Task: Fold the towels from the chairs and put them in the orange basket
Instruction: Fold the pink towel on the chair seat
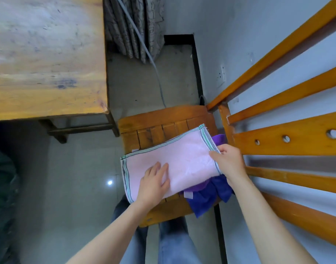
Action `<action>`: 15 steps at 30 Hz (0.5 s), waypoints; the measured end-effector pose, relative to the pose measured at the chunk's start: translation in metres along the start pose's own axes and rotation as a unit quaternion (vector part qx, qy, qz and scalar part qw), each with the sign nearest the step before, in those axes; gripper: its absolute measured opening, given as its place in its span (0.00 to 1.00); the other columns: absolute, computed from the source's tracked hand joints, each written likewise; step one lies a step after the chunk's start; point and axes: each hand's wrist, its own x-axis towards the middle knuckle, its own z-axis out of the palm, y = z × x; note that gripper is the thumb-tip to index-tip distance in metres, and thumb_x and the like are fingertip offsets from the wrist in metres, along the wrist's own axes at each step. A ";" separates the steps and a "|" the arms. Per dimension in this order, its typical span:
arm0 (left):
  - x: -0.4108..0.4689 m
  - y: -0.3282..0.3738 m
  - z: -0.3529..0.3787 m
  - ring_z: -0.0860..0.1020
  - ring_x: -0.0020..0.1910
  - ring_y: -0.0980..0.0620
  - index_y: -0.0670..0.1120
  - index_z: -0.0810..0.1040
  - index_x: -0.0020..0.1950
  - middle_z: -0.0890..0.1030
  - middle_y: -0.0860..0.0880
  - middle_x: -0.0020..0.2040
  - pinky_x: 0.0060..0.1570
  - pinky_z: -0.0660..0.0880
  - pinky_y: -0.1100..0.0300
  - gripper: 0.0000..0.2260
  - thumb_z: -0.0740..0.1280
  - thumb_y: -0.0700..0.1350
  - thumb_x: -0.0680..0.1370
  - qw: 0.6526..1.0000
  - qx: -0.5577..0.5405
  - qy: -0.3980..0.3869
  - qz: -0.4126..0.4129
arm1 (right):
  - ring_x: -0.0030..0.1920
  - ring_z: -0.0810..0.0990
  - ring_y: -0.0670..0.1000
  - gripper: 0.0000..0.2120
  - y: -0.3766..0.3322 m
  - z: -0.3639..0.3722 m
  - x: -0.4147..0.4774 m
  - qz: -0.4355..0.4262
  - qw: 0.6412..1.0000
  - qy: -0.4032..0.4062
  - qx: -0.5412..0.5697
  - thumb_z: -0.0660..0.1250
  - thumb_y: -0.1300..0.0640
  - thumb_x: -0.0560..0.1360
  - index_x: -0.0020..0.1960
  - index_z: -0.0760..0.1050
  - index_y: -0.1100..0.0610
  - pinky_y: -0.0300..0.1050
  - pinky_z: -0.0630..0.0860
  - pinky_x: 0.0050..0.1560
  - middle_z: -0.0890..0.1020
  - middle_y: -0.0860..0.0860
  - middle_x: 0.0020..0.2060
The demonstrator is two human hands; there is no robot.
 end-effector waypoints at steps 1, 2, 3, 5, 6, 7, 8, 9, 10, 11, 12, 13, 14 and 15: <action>-0.002 0.006 -0.001 0.56 0.74 0.48 0.53 0.56 0.75 0.56 0.49 0.76 0.69 0.58 0.56 0.22 0.54 0.50 0.81 1.000 0.000 0.012 0.011 | 0.37 0.76 0.48 0.06 -0.004 -0.008 -0.007 -0.015 0.999 0.031 0.009 0.65 0.61 0.75 0.39 0.74 0.57 0.39 0.71 0.33 0.78 0.50 0.36; -0.004 0.014 -0.002 0.55 0.74 0.49 0.53 0.56 0.75 0.56 0.49 0.76 0.69 0.58 0.56 0.22 0.54 0.50 0.81 1.000 0.003 0.018 0.024 | 0.37 0.76 0.49 0.05 -0.006 -0.018 -0.013 -0.023 0.998 0.063 0.016 0.65 0.61 0.75 0.40 0.73 0.57 0.39 0.71 0.33 0.78 0.50 0.37; -0.005 0.021 -0.002 0.55 0.74 0.49 0.53 0.55 0.75 0.55 0.50 0.77 0.70 0.58 0.56 0.22 0.54 0.51 0.81 0.999 0.007 0.021 0.036 | 0.38 0.76 0.50 0.04 -0.006 -0.027 -0.019 -0.025 0.995 0.096 0.009 0.64 0.61 0.76 0.42 0.73 0.58 0.39 0.70 0.32 0.78 0.51 0.39; -0.007 0.034 -0.001 0.54 0.75 0.50 0.54 0.54 0.75 0.53 0.50 0.77 0.71 0.57 0.55 0.22 0.52 0.52 0.82 0.998 0.023 0.016 0.053 | 0.39 0.73 0.52 0.04 -0.001 -0.040 -0.026 -0.015 0.983 0.139 -0.119 0.61 0.60 0.77 0.46 0.73 0.59 0.38 0.65 0.30 0.77 0.53 0.41; -0.006 0.040 0.000 0.53 0.75 0.50 0.55 0.53 0.75 0.52 0.50 0.77 0.71 0.56 0.55 0.22 0.52 0.52 0.82 0.997 0.040 0.011 0.058 | 0.40 0.73 0.54 0.05 0.003 -0.042 -0.028 -0.006 0.964 0.145 -0.221 0.59 0.60 0.78 0.48 0.73 0.59 0.39 0.63 0.31 0.76 0.54 0.42; -0.005 0.043 0.002 0.52 0.75 0.49 0.55 0.53 0.76 0.51 0.50 0.77 0.71 0.56 0.54 0.22 0.52 0.51 0.82 0.996 0.060 0.002 0.059 | 0.42 0.74 0.56 0.06 0.007 -0.041 -0.029 -0.001 0.940 0.143 -0.311 0.57 0.59 0.79 0.51 0.72 0.59 0.40 0.63 0.33 0.76 0.55 0.43; -0.004 0.045 0.004 0.51 0.75 0.48 0.55 0.52 0.76 0.50 0.50 0.77 0.71 0.55 0.54 0.22 0.52 0.51 0.82 0.995 0.081 -0.011 0.060 | 0.45 0.76 0.57 0.07 0.013 -0.037 -0.029 0.000 0.923 0.138 -0.360 0.56 0.59 0.79 0.53 0.72 0.59 0.41 0.64 0.35 0.78 0.55 0.47; -0.003 0.047 0.006 0.51 0.76 0.48 0.54 0.51 0.76 0.50 0.49 0.78 0.72 0.55 0.53 0.22 0.51 0.51 0.82 0.993 0.102 -0.025 0.060 | 0.48 0.78 0.56 0.08 0.019 -0.034 -0.027 -0.001 0.918 0.134 -0.373 0.56 0.58 0.80 0.55 0.71 0.59 0.42 0.66 0.37 0.79 0.55 0.50; -0.002 0.048 0.007 0.50 0.76 0.47 0.54 0.51 0.76 0.49 0.49 0.78 0.72 0.54 0.53 0.22 0.51 0.51 0.82 0.990 0.119 -0.038 0.060 | 0.50 0.78 0.56 0.08 0.024 -0.031 -0.025 -0.003 0.922 0.132 -0.365 0.56 0.58 0.80 0.55 0.71 0.59 0.42 0.66 0.37 0.79 0.55 0.52; -0.003 0.049 0.008 0.50 0.76 0.46 0.54 0.50 0.76 0.48 0.48 0.78 0.72 0.53 0.52 0.22 0.51 0.51 0.82 0.988 0.132 -0.048 0.058 | 0.49 0.78 0.56 0.08 0.029 -0.029 -0.022 -0.002 0.933 0.129 -0.336 0.57 0.58 0.79 0.54 0.71 0.60 0.42 0.66 0.37 0.79 0.56 0.52; -0.002 0.049 0.009 0.49 0.76 0.46 0.54 0.50 0.76 0.48 0.48 0.78 0.73 0.53 0.52 0.23 0.51 0.51 0.82 0.987 0.142 -0.057 0.057 | 0.46 0.77 0.55 0.07 0.033 -0.029 -0.019 0.000 0.951 0.125 -0.282 0.58 0.58 0.79 0.52 0.72 0.60 0.40 0.65 0.35 0.79 0.57 0.52; -0.003 0.048 0.010 0.49 0.76 0.45 0.54 0.49 0.76 0.48 0.47 0.78 0.73 0.52 0.51 0.23 0.51 0.51 0.82 0.985 0.150 -0.063 0.055 | 0.43 0.75 0.54 0.05 0.036 -0.029 -0.016 0.005 0.971 0.116 -0.211 0.59 0.59 0.78 0.49 0.71 0.60 0.39 0.64 0.32 0.79 0.58 0.50; -0.003 0.047 0.010 0.49 0.76 0.45 0.54 0.49 0.76 0.47 0.47 0.78 0.73 0.52 0.51 0.23 0.51 0.51 0.82 0.984 0.157 -0.069 0.053 | 0.41 0.73 0.52 0.04 0.038 -0.028 -0.014 0.017 0.986 0.103 -0.130 0.61 0.60 0.77 0.47 0.70 0.60 0.39 0.63 0.30 0.79 0.59 0.49; -0.003 0.046 0.011 0.48 0.76 0.45 0.54 0.49 0.76 0.47 0.47 0.78 0.73 0.51 0.50 0.23 0.50 0.51 0.82 0.982 0.162 -0.077 0.051 | 0.41 0.72 0.52 0.04 0.039 -0.029 -0.013 0.034 0.995 0.084 -0.052 0.63 0.60 0.76 0.46 0.70 0.60 0.38 0.64 0.31 0.79 0.59 0.49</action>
